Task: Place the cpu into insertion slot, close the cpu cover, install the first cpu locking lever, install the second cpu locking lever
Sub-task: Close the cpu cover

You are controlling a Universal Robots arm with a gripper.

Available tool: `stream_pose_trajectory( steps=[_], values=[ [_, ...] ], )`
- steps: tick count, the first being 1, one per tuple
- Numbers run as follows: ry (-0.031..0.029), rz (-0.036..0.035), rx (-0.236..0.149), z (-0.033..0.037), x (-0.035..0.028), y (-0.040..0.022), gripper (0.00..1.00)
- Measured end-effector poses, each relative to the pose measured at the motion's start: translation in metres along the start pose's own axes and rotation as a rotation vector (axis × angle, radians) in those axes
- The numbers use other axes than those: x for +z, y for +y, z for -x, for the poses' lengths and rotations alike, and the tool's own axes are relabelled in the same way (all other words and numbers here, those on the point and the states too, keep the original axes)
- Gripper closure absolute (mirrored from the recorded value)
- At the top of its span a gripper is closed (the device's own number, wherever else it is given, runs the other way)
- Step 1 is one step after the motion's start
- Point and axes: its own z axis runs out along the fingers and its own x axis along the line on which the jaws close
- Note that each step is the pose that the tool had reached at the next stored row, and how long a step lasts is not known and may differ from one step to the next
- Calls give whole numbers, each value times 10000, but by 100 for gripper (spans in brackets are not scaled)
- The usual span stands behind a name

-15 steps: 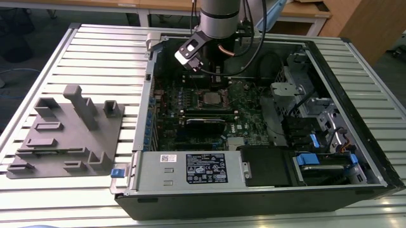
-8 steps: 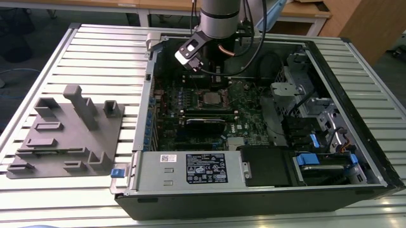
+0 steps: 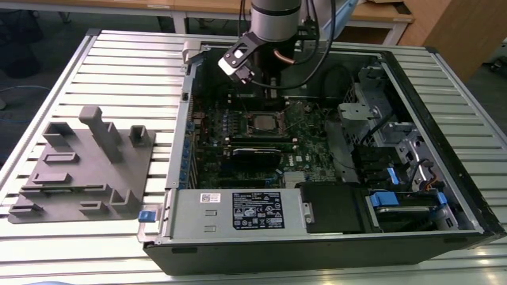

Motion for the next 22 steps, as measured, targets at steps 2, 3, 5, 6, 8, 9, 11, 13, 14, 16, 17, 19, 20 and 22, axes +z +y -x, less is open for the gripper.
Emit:
stream_pose_trajectory(
  steps=[2, 3, 5, 6, 8, 9, 11, 13, 14, 16, 17, 19, 20, 22],
  values=[
    [0, 0, 0, 0, -48, 3, 89],
    [-1, 0, 0, 1, -71, 5, 89],
    [0, 0, 0, 0, -108, 8, 89],
    [1, 0, 0, 0, -113, 9, 89],
    [2, 1, 0, 0, -113, 9, 89],
    [1, 1, 0, 0, -113, 9, 89],
    [0, -1, -1, 0, -112, 31, 89],
    [0, -1, -1, 0, -107, 84, 89],
    [0, 0, 0, 0, -104, 117, 89],
    [1, 0, 0, 0, -97, 195, 89],
    [0, 0, -1, 0, -93, 231, 89],
    [0, 0, -1, 0, -87, 302, 89],
    [0, 0, 0, 0, -83, 340, 89],
    [1, 0, -1, 0, -75, 421, 89]
  ],
)
